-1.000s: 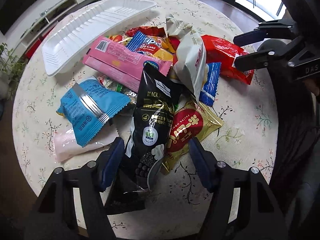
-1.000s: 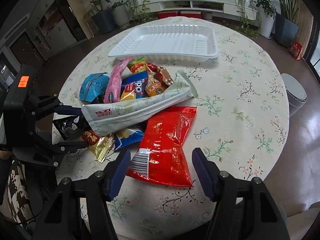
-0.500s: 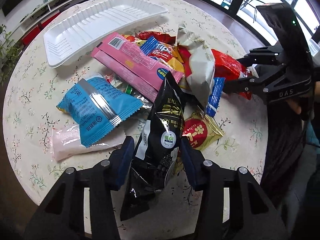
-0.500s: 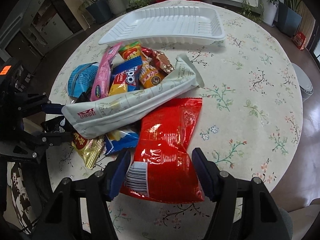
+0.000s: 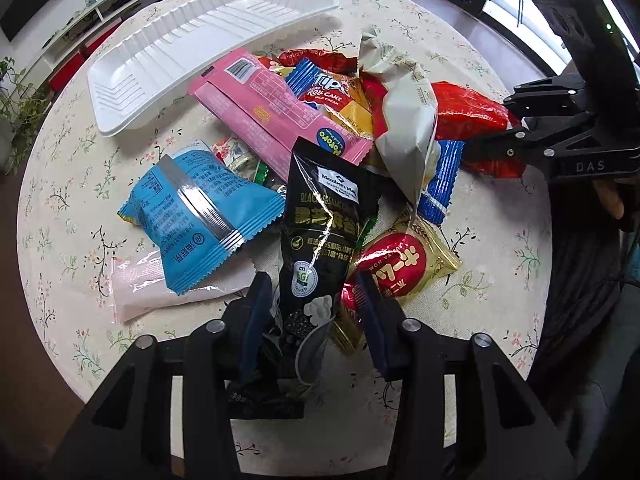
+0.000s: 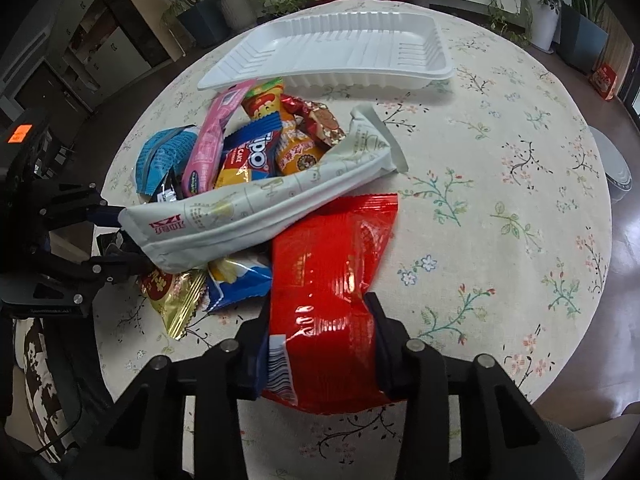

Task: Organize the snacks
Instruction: 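Grasp the black snack bag with the left tool while the right tool grasps the red chip bag, then carry both bags over the white tray and release them inside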

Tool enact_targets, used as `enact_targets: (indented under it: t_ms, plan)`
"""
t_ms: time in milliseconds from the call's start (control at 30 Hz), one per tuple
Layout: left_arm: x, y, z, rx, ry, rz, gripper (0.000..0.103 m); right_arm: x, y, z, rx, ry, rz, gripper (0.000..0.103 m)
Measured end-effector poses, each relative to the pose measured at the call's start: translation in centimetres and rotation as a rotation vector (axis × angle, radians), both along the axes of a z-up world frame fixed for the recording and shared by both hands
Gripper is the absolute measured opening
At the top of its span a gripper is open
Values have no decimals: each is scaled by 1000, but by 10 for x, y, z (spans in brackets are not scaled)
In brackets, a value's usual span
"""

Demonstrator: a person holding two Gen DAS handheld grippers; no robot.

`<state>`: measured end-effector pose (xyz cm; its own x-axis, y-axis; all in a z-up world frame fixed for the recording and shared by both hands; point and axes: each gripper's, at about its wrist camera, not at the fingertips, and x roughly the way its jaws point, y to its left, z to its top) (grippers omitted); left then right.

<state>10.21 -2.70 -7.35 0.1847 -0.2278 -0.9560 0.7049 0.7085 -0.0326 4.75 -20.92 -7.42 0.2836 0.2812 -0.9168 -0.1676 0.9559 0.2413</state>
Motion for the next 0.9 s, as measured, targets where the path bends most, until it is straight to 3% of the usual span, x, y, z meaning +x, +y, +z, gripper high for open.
enact_targets:
  t_ms: [133, 433, 700, 900]
  plan:
    - [0, 6, 1, -1, -19, 31, 20, -8, -9, 5, 23, -1, -25, 38]
    - [-16, 27, 4, -32, -13, 62, 19, -32, -25, 25, 77, -44, -94, 37]
    - [-38, 61, 26, -226, 36, 136, 19, -38, -41, 38, 174, -59, -149, 37]
    - [-27, 91, 64, -439, 35, 210, 19, -31, -60, 59, 251, -118, -194, 37]
